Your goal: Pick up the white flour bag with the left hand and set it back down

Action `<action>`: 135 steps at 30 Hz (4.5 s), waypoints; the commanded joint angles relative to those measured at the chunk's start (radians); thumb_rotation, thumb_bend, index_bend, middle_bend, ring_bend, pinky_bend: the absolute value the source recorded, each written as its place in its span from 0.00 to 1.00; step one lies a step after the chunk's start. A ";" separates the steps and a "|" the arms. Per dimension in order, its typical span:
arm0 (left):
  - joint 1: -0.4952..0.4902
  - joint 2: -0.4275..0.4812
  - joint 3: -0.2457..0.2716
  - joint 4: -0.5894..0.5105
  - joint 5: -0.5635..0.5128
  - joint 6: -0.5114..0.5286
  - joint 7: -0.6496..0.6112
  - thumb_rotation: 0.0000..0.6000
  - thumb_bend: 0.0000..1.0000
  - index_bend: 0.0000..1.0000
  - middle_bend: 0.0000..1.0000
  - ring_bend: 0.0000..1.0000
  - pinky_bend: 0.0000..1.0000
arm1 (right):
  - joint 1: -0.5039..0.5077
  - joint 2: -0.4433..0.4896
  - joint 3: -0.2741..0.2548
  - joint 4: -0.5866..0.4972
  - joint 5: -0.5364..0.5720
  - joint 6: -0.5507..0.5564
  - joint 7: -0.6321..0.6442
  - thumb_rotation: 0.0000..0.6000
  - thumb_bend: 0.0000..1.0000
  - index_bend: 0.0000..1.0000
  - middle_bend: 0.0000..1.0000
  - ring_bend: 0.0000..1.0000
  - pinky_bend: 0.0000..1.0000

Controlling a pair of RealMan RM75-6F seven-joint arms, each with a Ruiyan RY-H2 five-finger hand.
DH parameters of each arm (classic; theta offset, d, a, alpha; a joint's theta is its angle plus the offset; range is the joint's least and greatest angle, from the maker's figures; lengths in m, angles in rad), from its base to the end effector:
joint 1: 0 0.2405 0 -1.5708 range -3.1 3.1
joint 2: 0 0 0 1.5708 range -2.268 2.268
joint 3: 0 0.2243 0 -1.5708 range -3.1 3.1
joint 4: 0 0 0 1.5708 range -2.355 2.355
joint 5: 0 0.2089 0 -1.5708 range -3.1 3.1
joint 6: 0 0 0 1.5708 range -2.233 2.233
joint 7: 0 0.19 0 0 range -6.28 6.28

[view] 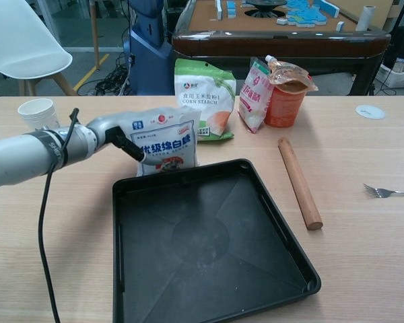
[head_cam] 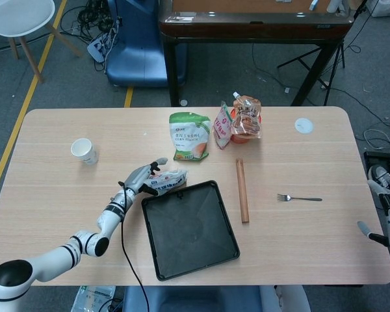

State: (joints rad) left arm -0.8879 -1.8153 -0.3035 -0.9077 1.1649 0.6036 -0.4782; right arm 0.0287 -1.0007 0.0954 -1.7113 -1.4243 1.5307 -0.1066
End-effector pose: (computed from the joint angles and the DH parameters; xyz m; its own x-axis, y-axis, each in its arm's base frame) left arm -0.1279 0.4310 -0.0899 -0.1284 0.5031 0.8546 0.9823 -0.0543 0.1795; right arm -0.2879 -0.2161 0.1922 0.5032 0.0548 0.8624 -0.8613 0.1125 0.4954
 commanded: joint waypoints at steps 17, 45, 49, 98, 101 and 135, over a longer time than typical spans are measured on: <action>-0.055 -0.045 0.005 0.149 0.072 -0.001 -0.027 1.00 0.21 0.51 0.60 0.51 0.51 | -0.004 0.001 0.006 0.001 0.008 0.001 0.000 1.00 0.17 0.19 0.28 0.20 0.22; 0.008 0.170 0.155 -0.188 0.365 0.485 0.440 1.00 0.21 0.60 0.73 0.62 0.62 | -0.002 -0.022 -0.001 0.019 -0.039 0.017 0.017 1.00 0.17 0.19 0.28 0.20 0.22; 0.029 0.176 0.156 -0.263 0.351 0.509 0.597 1.00 0.21 0.61 0.74 0.64 0.64 | -0.008 -0.023 -0.003 0.023 -0.043 0.026 0.024 1.00 0.17 0.19 0.28 0.20 0.22; 0.182 0.113 0.212 -0.475 0.294 0.573 1.696 1.00 0.21 0.63 0.81 0.77 0.74 | -0.029 -0.033 -0.005 0.039 -0.039 0.037 0.043 1.00 0.17 0.19 0.28 0.20 0.22; 0.177 0.115 0.197 -0.476 0.287 0.562 1.604 1.00 0.21 0.64 0.81 0.77 0.74 | -0.029 -0.033 -0.005 0.039 -0.038 0.036 0.043 1.00 0.17 0.19 0.28 0.20 0.22; 0.127 0.065 -0.166 -0.323 -0.302 0.202 0.560 1.00 0.21 0.63 0.81 0.75 0.74 | -0.034 -0.034 0.000 0.044 -0.020 0.028 0.045 1.00 0.17 0.19 0.28 0.20 0.22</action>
State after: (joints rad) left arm -0.7579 -1.7569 -0.4436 -1.2396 0.9087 0.8496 0.1307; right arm -0.0049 -1.0344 0.0952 -1.6679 -1.4446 1.5586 -0.0616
